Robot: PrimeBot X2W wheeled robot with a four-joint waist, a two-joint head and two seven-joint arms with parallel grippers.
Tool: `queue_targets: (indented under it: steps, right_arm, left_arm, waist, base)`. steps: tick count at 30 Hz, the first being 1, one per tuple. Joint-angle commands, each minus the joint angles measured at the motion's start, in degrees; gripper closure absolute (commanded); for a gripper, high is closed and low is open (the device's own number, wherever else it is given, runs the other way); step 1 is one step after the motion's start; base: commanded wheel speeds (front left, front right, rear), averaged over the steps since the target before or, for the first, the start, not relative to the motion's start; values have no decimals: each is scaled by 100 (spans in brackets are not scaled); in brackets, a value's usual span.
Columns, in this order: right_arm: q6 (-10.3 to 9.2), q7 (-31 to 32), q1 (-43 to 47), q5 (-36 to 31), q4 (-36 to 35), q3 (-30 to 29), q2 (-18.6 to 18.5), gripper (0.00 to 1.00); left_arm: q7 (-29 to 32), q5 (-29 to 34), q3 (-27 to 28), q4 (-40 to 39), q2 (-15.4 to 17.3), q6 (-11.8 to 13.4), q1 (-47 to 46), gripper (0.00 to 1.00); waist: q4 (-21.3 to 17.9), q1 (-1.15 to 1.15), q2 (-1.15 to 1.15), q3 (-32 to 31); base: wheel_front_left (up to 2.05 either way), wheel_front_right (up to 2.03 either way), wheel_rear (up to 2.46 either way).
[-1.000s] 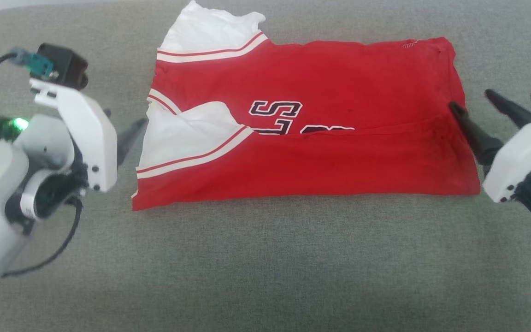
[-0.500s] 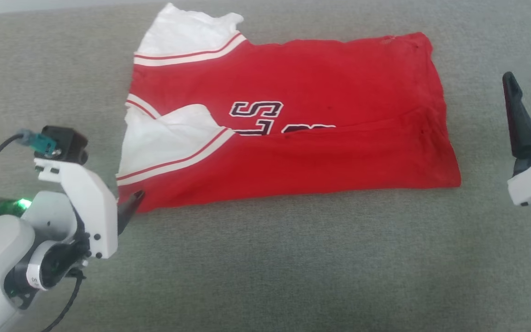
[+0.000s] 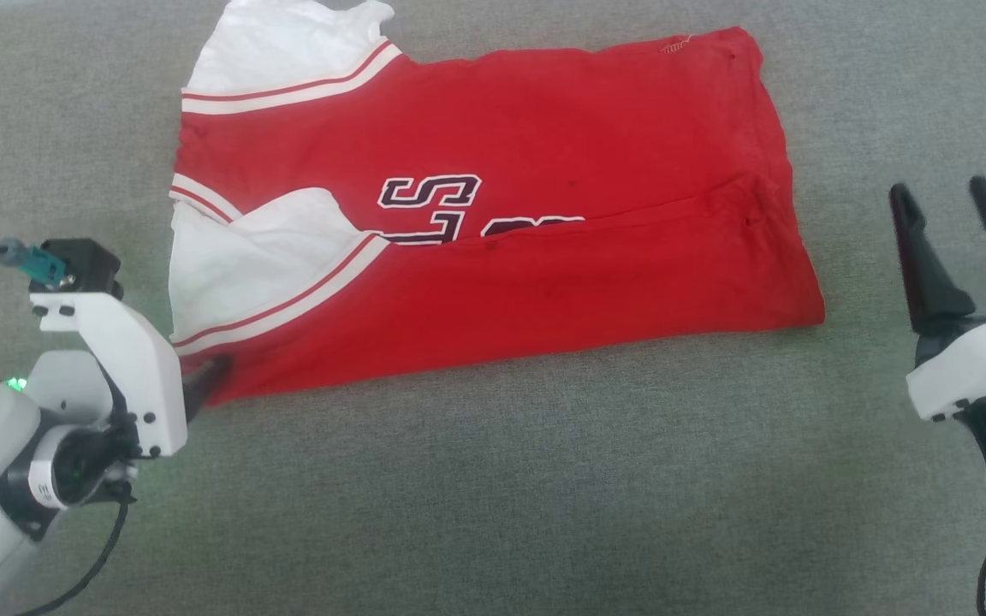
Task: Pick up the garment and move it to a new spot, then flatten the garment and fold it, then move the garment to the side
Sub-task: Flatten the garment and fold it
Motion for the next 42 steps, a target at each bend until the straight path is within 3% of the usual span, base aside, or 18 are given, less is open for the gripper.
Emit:
queue_targets:
  steps: [1, 2, 8, 18, 26, 27, 28, 36, 42]
  right_arm:
    - [0, 60, 20, 55, 42, 4, -5, 0]
    - [0, 150, 27, 67, 60, 16, -31, 0]
    - [1, 803, 16, 278, 365, 49, -102, 0]
    - [0, 2396, -282, 442, 1044, 226, -213, 0]
    - [0, 3473, -648, 368, 2046, 477, -281, 0]
    - [0, 3588, -663, 383, 2138, 539, -307, 56]
    - [0, 3698, -675, 398, 2202, 569, -341, 100]
    - [0, 4043, -792, 490, 2240, 532, -494, 100]
    - [-1, 4276, -761, 608, 1923, 492, -644, 100]
  left_arm:
    - [121, -17, -243, 241, -228, -2, 242, 94]
    - [151, -28, -270, 299, -266, -37, 218, 100]
    - [191, 101, -391, 378, -455, -199, 82, 100]
    - [153, 163, -475, 338, -720, -307, -40, 100]
    - [101, 153, -558, 445, -915, -419, -78, 100]
    - [89, 154, -565, 465, -936, -424, -79, 100]
    - [79, 157, -569, 486, -960, -448, -83, 100]
    - [110, 28, -460, 584, -929, -441, -75, 100]
    - [144, -17, -297, 365, -638, -319, -91, 100]
  waist:
    - [6, 0, -1, 10]
    - [14, 0, -1, 15]
    - [169, 0, -1, 26]
    - [494, 0, -1, 77]
    - [679, 0, -1, 131]
    - [696, 0, -1, 136]
    - [716, 0, -1, 139]
    - [779, 0, -1, 95]
    - [764, 0, -1, -36]
  base:
    - [0, 0, 0]
    - [0, 0, 0]
    - [0, 0, 0]
    - [0, 0, 0]
    - [0, 0, 0]
    - [0, 0, 0]
    - [0, 0, 0]
    - [0, 0, 0]
    - [0, 0, 0]
